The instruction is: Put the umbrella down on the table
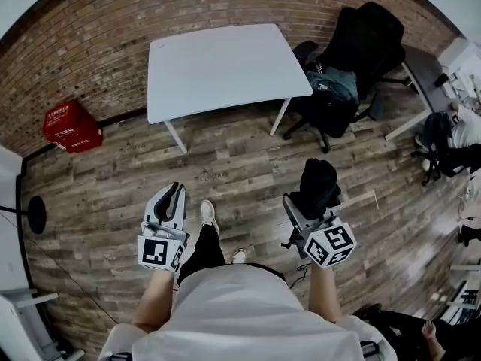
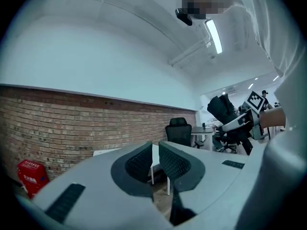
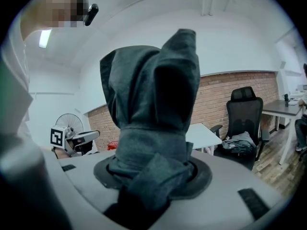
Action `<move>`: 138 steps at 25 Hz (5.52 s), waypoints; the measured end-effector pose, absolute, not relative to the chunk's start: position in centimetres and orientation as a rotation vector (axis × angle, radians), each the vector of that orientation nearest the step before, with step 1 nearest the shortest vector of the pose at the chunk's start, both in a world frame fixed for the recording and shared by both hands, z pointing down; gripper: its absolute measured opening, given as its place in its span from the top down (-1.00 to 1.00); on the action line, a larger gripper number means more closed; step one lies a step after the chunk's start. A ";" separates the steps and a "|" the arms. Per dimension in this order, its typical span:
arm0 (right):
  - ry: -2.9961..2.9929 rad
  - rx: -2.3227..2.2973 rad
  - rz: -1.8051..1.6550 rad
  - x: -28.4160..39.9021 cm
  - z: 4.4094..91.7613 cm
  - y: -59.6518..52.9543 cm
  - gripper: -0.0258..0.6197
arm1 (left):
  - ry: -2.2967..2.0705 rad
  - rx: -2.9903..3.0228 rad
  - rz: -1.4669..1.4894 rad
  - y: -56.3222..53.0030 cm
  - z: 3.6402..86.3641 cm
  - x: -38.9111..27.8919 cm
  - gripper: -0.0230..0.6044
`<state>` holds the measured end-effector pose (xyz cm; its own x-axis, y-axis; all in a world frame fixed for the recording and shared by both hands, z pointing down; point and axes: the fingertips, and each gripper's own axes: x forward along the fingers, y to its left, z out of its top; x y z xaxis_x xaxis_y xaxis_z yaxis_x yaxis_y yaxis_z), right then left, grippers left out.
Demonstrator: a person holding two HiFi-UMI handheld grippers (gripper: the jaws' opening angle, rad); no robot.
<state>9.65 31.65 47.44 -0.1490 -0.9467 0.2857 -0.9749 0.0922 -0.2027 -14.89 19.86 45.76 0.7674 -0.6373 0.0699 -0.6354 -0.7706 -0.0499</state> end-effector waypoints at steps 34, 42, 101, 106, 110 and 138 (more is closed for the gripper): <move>-2.115 2.069 0.604 16.9 46.9 3.2 0.21 | 0.752 -3.099 -0.065 -9.8 46.4 -2.3 0.74; -2.246 1.991 0.535 21.0 45.4 -3.1 0.21 | 0.846 -3.030 -0.066 -11.8 44.4 0.7 0.74; -2.182 1.440 0.710 23.8 61.3 -24.0 0.21 | 1.351 -2.855 -0.162 -15.2 45.4 -1.7 0.83; -2.147 1.419 0.735 24.5 63.2 -25.9 0.21 | 1.392 -2.826 -0.180 -15.2 45.2 -2.2 0.85; -2.117 1.392 0.753 24.9 64.8 -26.8 0.21 | 1.402 -2.820 -0.195 -14.8 45.3 -2.0 0.85; -1.763 1.399 0.862 28.7 75.7 -33.0 0.19 | 1.544 -2.797 -0.395 -11.7 47.3 -3.4 0.85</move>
